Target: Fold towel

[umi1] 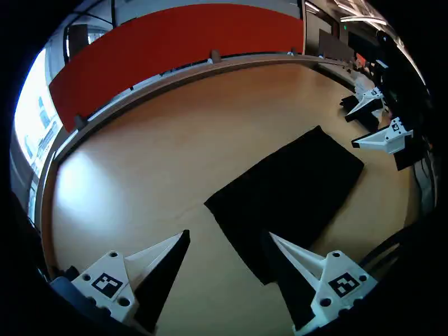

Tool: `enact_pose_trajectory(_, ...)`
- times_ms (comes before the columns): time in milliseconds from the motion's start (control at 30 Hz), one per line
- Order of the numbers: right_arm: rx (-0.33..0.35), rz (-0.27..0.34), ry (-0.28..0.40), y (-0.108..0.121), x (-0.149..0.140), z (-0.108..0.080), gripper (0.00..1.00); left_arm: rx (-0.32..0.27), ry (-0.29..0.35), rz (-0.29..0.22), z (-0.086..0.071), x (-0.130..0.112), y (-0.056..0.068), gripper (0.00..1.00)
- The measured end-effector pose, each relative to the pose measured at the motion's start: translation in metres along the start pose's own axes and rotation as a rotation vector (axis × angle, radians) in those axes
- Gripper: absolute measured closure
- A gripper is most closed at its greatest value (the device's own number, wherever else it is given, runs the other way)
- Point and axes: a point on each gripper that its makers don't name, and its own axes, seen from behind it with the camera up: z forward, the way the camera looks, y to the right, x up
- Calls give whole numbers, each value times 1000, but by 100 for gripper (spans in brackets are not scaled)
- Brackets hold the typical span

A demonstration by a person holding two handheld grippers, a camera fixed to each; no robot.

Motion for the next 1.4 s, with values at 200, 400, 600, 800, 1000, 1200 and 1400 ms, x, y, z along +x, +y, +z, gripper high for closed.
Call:
enact_pose_trajectory(200, 6, 1, -3, -8, -12, -9, 0, -5, -1, -37, -9, -10, 10, 7)
enact_pose_trajectory(400, 10, -6, -8, -15, -24, -17, 0, -10, 3, -59, -17, -17, 18, 6)
enact_pose_trajectory(600, 12, -8, -9, -16, -28, -20, 0, -14, 6, -63, -19, -17, 21, 7)
enact_pose_trajectory(800, 22, -19, -5, -16, -26, -20, 0, -2, 14, -85, -23, -19, 22, 7)
enact_pose_trajectory(1000, 37, -40, -9, -16, -25, -19, 0, 15, 18, -120, -30, -26, 22, 6)
enact_pose_trajectory(1200, 61, -66, -12, -18, -25, -18, 0, 42, 29, -164, -37, -33, 21, 6)
enact_pose_trajectory(1400, 75, -87, -18, -18, -25, -17, 0, 62, 48, -198, -46, -36, 20, 7)
